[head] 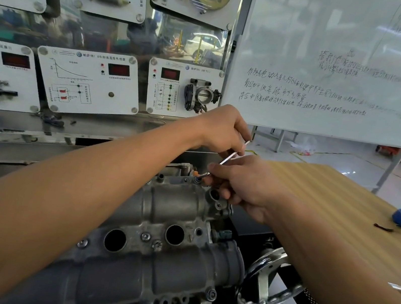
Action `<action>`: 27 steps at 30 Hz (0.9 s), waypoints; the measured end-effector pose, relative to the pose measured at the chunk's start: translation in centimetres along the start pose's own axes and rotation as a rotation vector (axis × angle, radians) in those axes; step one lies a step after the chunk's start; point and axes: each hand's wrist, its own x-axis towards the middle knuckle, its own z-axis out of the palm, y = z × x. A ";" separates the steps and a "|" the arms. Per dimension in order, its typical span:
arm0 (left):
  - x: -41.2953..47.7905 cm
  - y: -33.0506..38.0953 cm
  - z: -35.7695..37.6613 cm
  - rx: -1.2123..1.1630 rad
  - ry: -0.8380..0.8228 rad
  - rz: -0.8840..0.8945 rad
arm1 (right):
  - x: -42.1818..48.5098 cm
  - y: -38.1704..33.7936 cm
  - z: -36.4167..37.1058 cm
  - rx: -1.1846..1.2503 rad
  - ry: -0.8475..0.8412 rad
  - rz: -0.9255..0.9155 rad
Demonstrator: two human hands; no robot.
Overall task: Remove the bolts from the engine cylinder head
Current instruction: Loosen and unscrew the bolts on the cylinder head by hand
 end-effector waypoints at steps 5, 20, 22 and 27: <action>-0.2 -0.7 0.3 -0.121 -0.004 -0.008 | 0.0 0.5 0.5 0.068 -0.031 -0.006; -0.4 -2.0 -1.6 -0.174 0.032 -0.087 | 0.8 0.5 0.4 -0.091 -0.050 -0.061; -0.6 -2.2 -2.0 -0.215 0.041 -0.093 | 0.9 0.4 0.4 -0.121 -0.052 -0.079; -1.4 -2.8 -2.9 -0.246 0.110 -0.082 | 1.2 0.1 0.8 -0.224 -0.065 -0.147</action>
